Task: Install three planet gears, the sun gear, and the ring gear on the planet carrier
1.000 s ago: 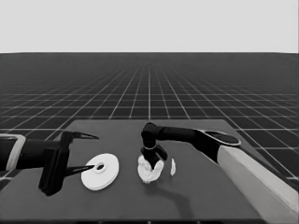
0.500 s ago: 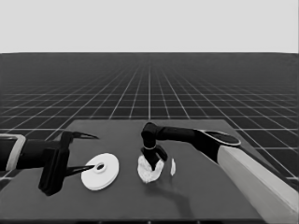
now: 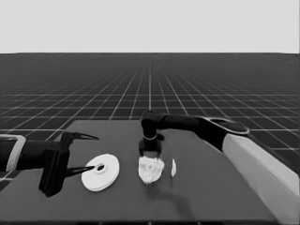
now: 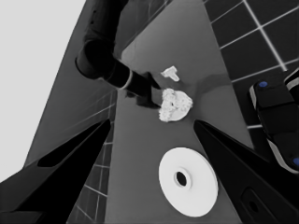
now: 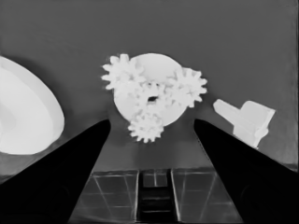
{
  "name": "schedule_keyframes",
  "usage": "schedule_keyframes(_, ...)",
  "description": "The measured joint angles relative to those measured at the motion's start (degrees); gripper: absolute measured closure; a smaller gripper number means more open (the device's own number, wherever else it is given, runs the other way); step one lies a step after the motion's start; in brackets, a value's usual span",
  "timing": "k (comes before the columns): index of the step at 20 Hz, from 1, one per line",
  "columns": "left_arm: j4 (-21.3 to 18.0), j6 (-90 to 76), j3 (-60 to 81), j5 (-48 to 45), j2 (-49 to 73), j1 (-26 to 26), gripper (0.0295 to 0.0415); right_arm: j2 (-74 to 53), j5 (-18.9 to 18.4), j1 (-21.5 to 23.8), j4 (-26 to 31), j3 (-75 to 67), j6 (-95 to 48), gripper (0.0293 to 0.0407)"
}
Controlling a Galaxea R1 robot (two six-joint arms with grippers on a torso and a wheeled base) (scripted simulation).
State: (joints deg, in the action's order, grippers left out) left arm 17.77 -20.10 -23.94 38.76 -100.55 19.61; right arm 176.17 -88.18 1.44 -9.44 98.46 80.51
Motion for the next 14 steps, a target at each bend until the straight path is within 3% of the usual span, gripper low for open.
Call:
schedule_keyframes(4, 0.0, 0.0, 0.0, 0.0, 0.0, 0.0, 0.0326, -0.04, 0.05, 0.26, 0.31, -0.05, -2.24, 0.0315)
schedule_keyframes(5, 0.0, 0.0, 0.0, 0.0, 0.0, 0.0, 0.0326, -15.86, 8.49, -6.86, -12.22, -26.29, -25.98, 0.0295)
schedule_keyframes(6, 0.0, 0.0, 0.0, 0.0, 0.0, 0.0, 0.0326, -40.21, 13.45, -13.65, -19.74, -46.8, -40.98, 0.0305)
schedule_keyframes(8, 0.0, 0.0, 0.0, 0.0, 0.0, 0.0, 0.0326, -63.97, 18.04, -19.3, -26.78, -66.02, -55.0, 0.0314)
schedule_keyframes(10, 0.0, 0.0, 0.0, 0.0, 0.0, 0.0, 0.0326, -71.6, 19.68, -20.99, -29.22, -72.79, -59.85, 0.0315)
schedule_keyframes(14, 0.0, 0.0, 0.0, 0.0, 0.0, 0.0, 0.0326, -74.96, 20.46, -21.68, -30.37, -75.89, -62.11, 0.0315)
